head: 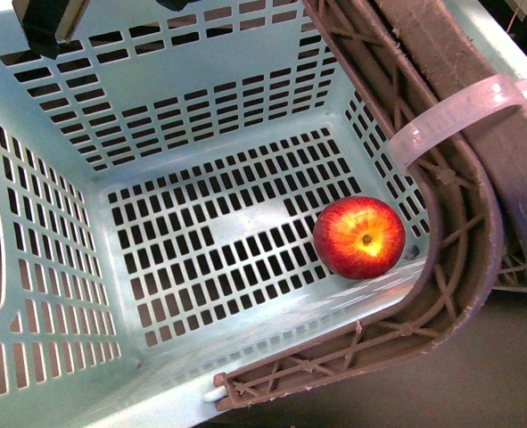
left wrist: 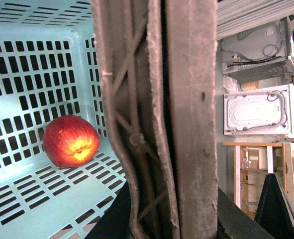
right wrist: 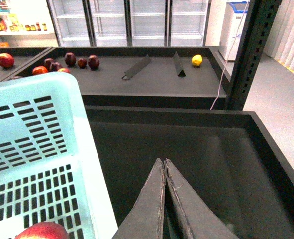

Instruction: Pick apple with right arm and hold basket with left

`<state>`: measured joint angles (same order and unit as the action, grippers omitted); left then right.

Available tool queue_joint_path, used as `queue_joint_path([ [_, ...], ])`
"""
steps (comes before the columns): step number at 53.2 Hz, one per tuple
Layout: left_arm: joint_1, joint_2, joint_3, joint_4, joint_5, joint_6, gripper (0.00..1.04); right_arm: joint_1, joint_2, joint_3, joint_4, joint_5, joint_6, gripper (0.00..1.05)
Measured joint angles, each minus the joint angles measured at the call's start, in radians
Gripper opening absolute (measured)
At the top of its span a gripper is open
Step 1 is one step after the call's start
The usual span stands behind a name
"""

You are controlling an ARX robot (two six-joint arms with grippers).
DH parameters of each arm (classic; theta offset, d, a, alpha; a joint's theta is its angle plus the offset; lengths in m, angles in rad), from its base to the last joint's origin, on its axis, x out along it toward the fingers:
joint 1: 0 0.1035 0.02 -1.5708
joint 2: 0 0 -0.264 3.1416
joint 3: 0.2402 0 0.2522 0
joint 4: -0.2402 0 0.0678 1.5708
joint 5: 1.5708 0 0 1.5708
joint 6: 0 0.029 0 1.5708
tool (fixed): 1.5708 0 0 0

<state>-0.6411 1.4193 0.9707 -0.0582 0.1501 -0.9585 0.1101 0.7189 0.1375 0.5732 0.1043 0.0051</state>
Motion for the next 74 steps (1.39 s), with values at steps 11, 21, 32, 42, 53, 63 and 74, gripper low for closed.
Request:
queue_joint_path([
  [11,0.000,0.000,0.000,0.000,0.001,0.000,0.18,-0.090,-0.093,-0.047,-0.048,-0.095,0.000,0.02],
  [21,0.000,0.000,0.000,0.000,0.000,0.000,0.18,-0.106,-0.204,-0.084,-0.119,-0.103,0.000,0.02],
  [32,0.000,0.000,0.000,0.000,0.001,0.000,0.18,-0.107,-0.294,-0.119,-0.152,-0.102,-0.001,0.02],
  [42,0.000,0.000,0.000,0.000,0.000,0.000,0.18,-0.107,-0.370,-0.119,-0.223,-0.102,-0.001,0.02],
  [53,0.000,0.000,0.000,0.000,0.001,0.000,0.18,-0.107,-0.441,-0.120,-0.294,-0.102,-0.001,0.02],
  [63,0.000,0.000,0.000,0.000,0.000,0.000,0.18,-0.107,-0.496,-0.120,-0.349,-0.102,-0.001,0.02],
  [74,0.000,0.000,0.000,0.000,0.000,0.000,0.18,-0.107,-0.554,-0.119,-0.408,-0.102,-0.001,0.02],
])
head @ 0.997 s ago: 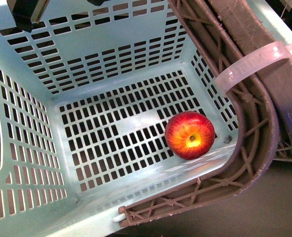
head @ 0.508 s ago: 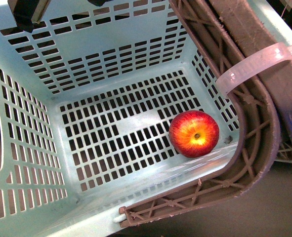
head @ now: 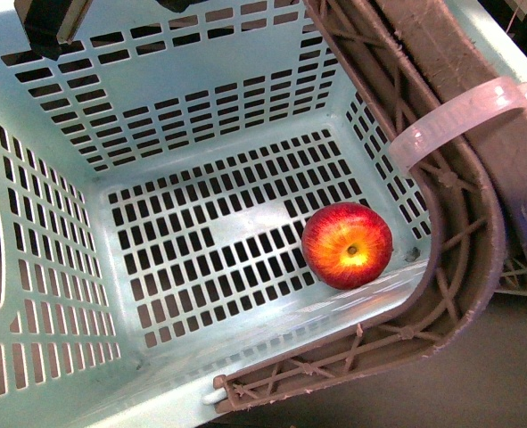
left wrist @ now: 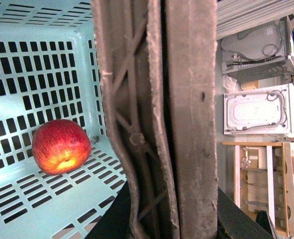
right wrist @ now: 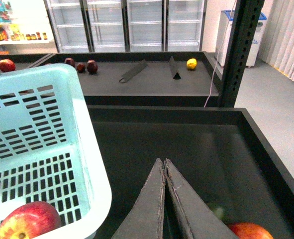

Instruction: Pick apple with right arm and hold basket with left

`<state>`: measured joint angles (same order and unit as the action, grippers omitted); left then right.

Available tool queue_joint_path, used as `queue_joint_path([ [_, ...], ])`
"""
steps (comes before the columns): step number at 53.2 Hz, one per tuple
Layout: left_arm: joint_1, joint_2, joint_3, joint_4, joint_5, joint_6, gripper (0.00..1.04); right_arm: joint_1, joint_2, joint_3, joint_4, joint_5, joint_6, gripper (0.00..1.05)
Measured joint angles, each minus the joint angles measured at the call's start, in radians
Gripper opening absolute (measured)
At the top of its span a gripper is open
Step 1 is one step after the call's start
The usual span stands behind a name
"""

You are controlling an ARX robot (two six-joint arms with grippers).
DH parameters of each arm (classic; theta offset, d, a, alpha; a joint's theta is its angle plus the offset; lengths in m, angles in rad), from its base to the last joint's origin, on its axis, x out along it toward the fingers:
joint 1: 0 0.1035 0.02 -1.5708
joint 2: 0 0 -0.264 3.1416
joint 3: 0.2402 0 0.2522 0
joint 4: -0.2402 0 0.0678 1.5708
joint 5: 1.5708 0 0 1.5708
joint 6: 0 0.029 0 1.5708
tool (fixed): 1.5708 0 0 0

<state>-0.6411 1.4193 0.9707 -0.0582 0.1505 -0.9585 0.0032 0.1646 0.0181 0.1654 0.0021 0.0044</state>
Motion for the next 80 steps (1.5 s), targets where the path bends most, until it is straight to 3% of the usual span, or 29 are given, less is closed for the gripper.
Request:
queue_joint_path([
  [5,0.000,0.000,0.000,0.000,0.000,0.001,0.18,0.000,-0.126,0.000,-0.152,0.000,0.000,0.02],
  [17,0.000,0.000,0.000,0.000,0.001,0.000,0.18,0.000,-0.158,0.000,-0.164,0.000,-0.002,0.03],
  [32,0.000,0.000,0.000,0.000,0.000,0.000,0.18,0.000,-0.158,0.000,-0.164,0.000,-0.002,0.65],
  [43,0.000,0.000,0.000,0.000,0.000,0.000,0.18,0.000,-0.158,0.000,-0.164,0.000,-0.001,0.97],
  [56,0.000,0.000,0.000,-0.002,-0.006,-0.002,0.18,0.000,-0.158,0.000,-0.164,0.000,-0.002,0.96],
  [64,-0.025,0.028,0.142,-0.358,-0.354,-0.215,0.18,0.000,-0.159,0.000,-0.164,-0.002,-0.002,0.96],
  [69,0.029,0.028,0.143,-0.375,-0.441,-0.311,0.18,0.000,-0.159,0.000,-0.164,0.000,-0.002,0.96],
  [80,0.261,0.038,0.063,-0.252,-0.380,-0.481,0.18,0.000,-0.159,0.000,-0.164,0.000,-0.002,0.96],
])
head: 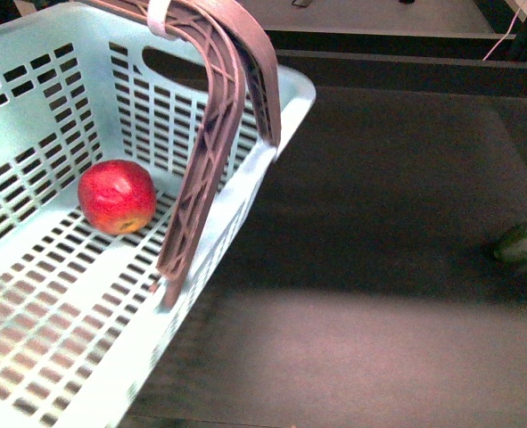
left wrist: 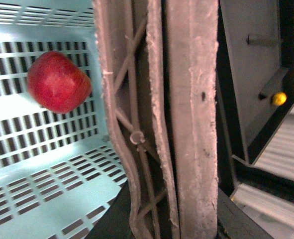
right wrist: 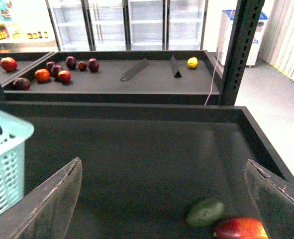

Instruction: Pick apple with right arm and hold basket with left

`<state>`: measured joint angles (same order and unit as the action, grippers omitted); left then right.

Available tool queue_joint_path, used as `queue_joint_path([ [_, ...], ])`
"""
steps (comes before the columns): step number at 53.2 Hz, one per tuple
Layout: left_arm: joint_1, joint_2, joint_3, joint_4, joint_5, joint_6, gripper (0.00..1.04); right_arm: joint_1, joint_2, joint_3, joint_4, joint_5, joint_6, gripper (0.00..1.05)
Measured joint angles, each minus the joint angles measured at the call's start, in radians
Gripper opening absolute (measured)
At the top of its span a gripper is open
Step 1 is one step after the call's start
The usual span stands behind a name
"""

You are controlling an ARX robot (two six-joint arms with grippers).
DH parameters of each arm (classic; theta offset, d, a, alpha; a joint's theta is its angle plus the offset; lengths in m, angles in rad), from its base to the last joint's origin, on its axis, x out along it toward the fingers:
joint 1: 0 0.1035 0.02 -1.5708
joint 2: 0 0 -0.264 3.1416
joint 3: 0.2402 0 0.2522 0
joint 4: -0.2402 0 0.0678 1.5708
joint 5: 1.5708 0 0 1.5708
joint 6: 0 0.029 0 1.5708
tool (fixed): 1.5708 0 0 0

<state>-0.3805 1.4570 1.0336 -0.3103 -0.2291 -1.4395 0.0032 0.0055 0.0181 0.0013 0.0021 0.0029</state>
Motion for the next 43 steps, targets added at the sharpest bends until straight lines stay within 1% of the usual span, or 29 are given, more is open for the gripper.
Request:
queue_joint_path([
  [2,0.047,0.014,-0.013,0.036,0.018,-0.055,0.18,0.000,0.000,0.000,0.000,0.000,0.000,0.96],
  [6,0.111,0.040,-0.018,0.093,0.031,-0.107,0.18,0.000,0.000,0.000,0.000,0.000,0.000,0.96],
  [12,0.184,0.087,-0.013,0.155,0.035,-0.119,0.18,0.000,0.000,0.000,0.000,0.000,0.000,0.96],
  [17,0.227,0.142,0.010,0.181,0.043,-0.106,0.18,0.000,0.000,0.000,0.000,0.000,0.000,0.96],
  [23,0.265,0.236,0.060,0.212,0.082,-0.051,0.18,0.000,0.000,0.000,0.000,0.000,0.000,0.96],
  [30,0.284,0.291,0.070,0.250,0.129,-0.030,0.18,0.000,0.000,0.000,0.000,0.000,0.000,0.96],
  [43,0.306,0.346,0.058,0.303,0.143,-0.039,0.18,0.000,0.000,0.000,0.000,0.000,0.000,0.96],
])
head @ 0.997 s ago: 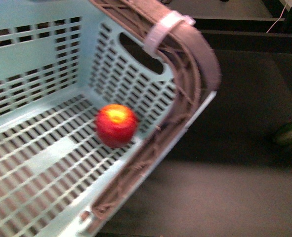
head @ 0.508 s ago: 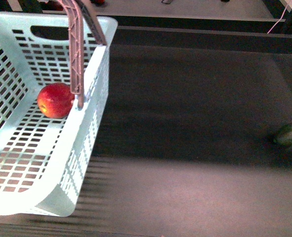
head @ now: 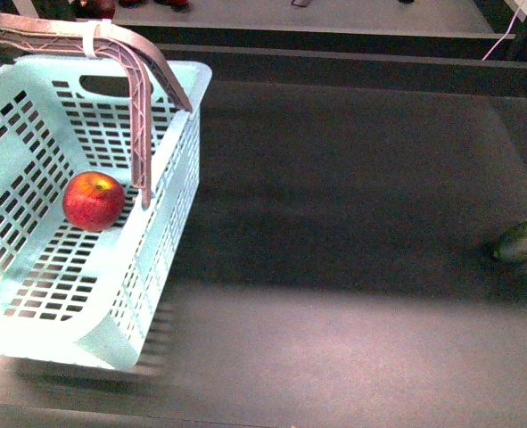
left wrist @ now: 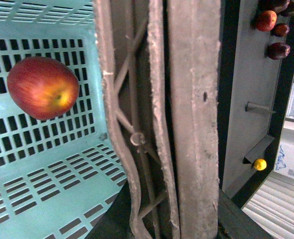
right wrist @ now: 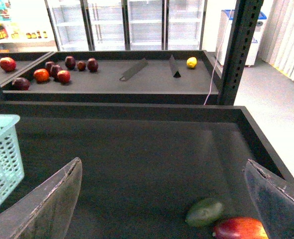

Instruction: Pick apple with right arm and hold basket with left

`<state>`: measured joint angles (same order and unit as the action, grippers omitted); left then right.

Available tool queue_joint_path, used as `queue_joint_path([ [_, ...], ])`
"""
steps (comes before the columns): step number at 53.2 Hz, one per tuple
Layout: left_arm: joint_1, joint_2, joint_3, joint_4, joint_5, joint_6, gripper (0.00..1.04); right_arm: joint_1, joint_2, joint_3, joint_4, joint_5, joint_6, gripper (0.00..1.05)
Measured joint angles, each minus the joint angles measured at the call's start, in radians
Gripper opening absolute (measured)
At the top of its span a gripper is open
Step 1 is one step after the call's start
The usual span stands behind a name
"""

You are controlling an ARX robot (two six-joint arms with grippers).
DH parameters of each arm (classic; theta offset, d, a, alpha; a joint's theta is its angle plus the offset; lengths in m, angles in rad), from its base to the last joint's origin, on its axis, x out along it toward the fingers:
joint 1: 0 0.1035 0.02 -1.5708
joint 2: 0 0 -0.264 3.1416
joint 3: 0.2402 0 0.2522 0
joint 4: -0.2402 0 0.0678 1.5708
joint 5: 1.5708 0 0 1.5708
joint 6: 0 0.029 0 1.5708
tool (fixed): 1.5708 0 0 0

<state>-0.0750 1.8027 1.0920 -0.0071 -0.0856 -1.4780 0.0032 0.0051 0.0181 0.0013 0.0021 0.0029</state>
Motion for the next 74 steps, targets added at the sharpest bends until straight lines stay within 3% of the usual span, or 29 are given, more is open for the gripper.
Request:
queue_joint_path([
  [32,-0.002,-0.042,-0.154,0.053,-0.017,-0.023,0.18,0.000,0.000,0.000,0.000,0.000,0.000,0.96],
  [38,-0.005,-0.060,-0.167,0.035,-0.018,-0.042,0.37,0.000,0.000,0.000,0.000,0.000,0.000,0.96],
  [52,-0.011,-0.224,-0.181,-0.149,-0.021,-0.040,0.99,0.000,0.000,0.000,0.000,0.000,0.000,0.96],
  [71,-0.055,-0.541,-0.267,-0.314,-0.044,0.048,0.98,0.000,0.000,0.000,0.000,0.000,0.000,0.96],
  [72,-0.055,-0.542,-0.269,-0.310,-0.045,0.061,0.98,0.000,0.000,0.000,0.000,0.000,0.000,0.96],
  [74,-0.053,-0.556,-0.336,-0.143,-0.041,0.165,0.92,0.000,0.000,0.000,0.000,0.000,0.000,0.96],
])
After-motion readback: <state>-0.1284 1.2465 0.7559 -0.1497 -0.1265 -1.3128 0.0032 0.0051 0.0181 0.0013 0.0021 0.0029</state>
